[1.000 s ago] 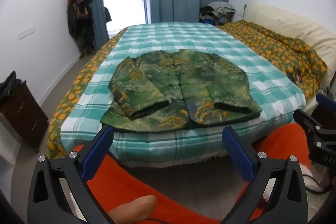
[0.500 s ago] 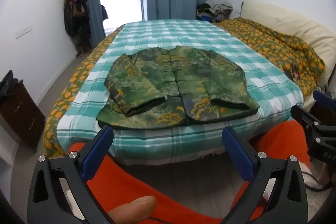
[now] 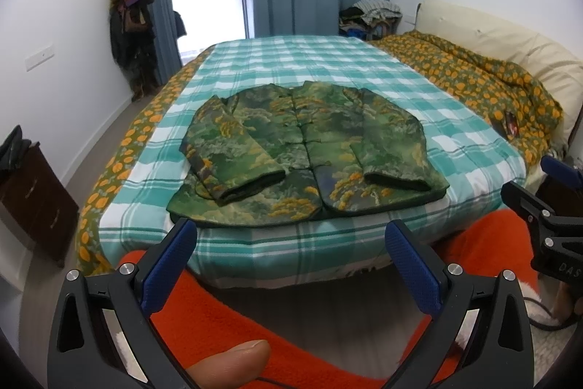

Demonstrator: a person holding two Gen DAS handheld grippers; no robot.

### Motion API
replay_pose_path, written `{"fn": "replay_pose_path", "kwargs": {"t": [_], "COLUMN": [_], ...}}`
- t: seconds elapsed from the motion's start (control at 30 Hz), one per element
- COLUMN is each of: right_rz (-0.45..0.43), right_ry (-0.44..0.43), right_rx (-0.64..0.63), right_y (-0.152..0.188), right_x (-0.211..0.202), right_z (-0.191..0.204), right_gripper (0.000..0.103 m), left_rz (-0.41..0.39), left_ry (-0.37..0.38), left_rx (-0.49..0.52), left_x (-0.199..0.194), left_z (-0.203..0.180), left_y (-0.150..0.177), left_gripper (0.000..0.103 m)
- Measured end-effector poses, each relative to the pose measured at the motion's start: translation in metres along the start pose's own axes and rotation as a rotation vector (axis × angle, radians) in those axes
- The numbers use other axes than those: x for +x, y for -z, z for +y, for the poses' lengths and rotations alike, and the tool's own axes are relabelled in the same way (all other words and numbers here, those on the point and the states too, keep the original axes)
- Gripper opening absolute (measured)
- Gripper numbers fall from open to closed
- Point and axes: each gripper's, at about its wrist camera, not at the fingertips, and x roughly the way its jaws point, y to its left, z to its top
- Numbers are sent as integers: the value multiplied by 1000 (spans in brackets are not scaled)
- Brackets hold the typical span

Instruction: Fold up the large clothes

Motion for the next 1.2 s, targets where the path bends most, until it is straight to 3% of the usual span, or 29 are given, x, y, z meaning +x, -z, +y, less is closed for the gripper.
{"fn": "replay_pose_path", "kwargs": {"t": [1.2], "right_rz": [14], "right_ry": [-5], "right_rx": [12], "right_y": [6], "right_x": [3], "right_z": [-1], "right_gripper": [98], "left_rz": [22], "left_ry": [9], "left_rx": [30], "left_x": [3], "left_z": [-7], "left_y": [7], "left_gripper": [103]}}
